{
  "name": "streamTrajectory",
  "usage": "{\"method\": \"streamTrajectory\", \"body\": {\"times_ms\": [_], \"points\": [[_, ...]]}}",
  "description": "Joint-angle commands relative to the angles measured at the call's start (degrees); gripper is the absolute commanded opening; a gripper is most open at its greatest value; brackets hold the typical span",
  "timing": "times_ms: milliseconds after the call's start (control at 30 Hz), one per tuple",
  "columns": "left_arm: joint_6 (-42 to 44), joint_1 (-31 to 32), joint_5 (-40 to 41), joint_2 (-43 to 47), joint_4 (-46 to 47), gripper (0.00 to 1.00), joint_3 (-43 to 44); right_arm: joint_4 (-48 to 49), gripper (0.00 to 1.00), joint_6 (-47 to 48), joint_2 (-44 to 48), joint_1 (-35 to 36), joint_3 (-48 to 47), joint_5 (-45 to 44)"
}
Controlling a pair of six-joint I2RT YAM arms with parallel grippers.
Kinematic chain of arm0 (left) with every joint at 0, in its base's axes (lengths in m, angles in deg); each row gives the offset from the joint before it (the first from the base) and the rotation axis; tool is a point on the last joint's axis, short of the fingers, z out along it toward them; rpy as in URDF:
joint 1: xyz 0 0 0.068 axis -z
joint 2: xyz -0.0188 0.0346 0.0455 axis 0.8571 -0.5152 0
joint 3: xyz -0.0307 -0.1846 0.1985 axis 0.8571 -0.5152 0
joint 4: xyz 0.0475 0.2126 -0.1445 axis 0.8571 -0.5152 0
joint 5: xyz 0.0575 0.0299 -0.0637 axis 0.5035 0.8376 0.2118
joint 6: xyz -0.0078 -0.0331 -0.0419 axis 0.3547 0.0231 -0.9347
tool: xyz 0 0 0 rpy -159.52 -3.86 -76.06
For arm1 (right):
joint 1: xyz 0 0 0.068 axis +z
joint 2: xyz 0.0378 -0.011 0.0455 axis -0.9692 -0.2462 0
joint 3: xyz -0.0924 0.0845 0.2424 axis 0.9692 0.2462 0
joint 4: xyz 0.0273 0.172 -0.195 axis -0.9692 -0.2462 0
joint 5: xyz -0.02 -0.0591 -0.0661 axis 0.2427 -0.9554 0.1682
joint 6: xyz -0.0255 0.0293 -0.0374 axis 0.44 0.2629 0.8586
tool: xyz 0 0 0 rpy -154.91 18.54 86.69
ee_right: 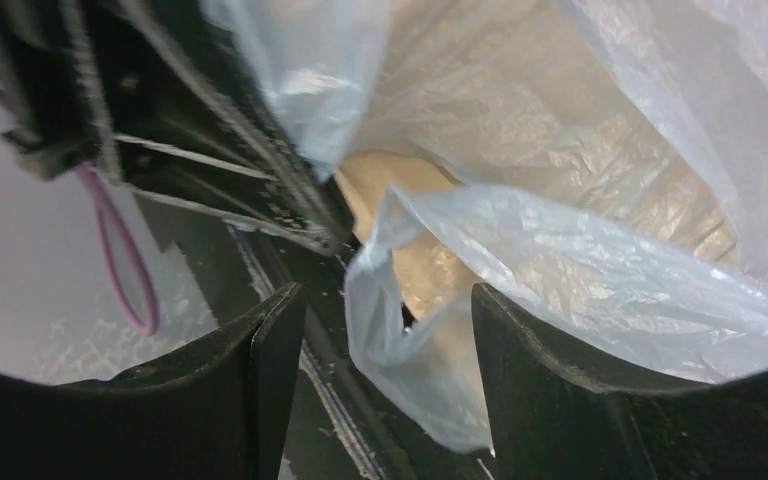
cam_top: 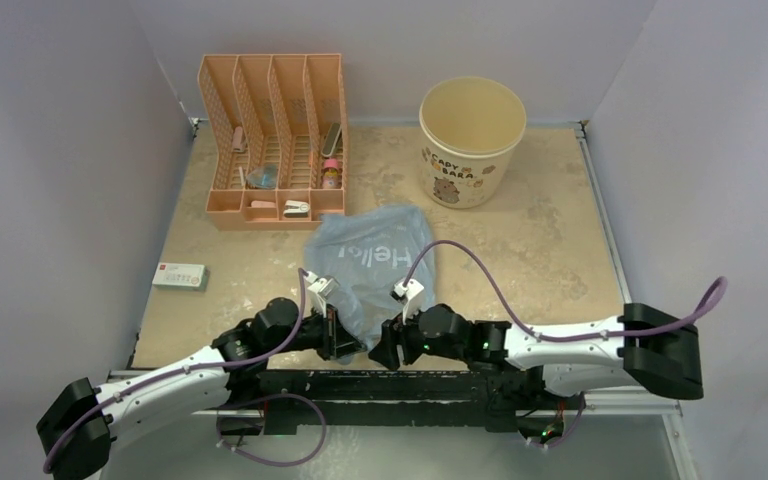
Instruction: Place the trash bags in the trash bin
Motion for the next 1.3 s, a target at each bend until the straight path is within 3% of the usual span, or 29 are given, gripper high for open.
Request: {"method": "streamTrajectory", "body": {"times_ms": [0, 200, 500, 733, 1033, 1133, 1267], "points": [[-0.63, 0.25, 1.19, 0.30, 1.63, 0.00, -0.09, -1.13, 0.66, 2.71, 4.99, 1.04, -2.75, -1.37], [-0.96, 0.20, 2.83, 1.32, 0.61, 0.00, 0.28, 1.14, 0.65, 1.26, 4.41, 7.07, -2.03, -7.15], [-0.54, 0.19, 3.93, 3.21, -4.26, 0.00, 1.77, -13.71, 0.63, -7.74, -3.81, 19.09, -9.51, -28.06], [-0.38, 0.19, 4.17, 5.51, -7.15, 0.00, 2.49, -29.46, 0.65, -23.60, -2.47, 21.90, -13.25, -28.62], [0.18, 0.25, 3.92, 5.04, -7.05, 0.00, 2.48, -24.91, 0.60, -22.62, 0.04, 23.47, -10.98, -22.87], [0.25, 0.21, 3.82, 4.94, -7.03, 0.00, 2.65, -30.88, 0.59, -26.16, -0.80, 23.86, -12.94, -25.91], [0.22, 0.22, 3.71, 4.81, -6.58, 0.00, 2.61, -27.53, 0.60, -25.04, -0.60, 23.95, -10.54, -24.04]]}}
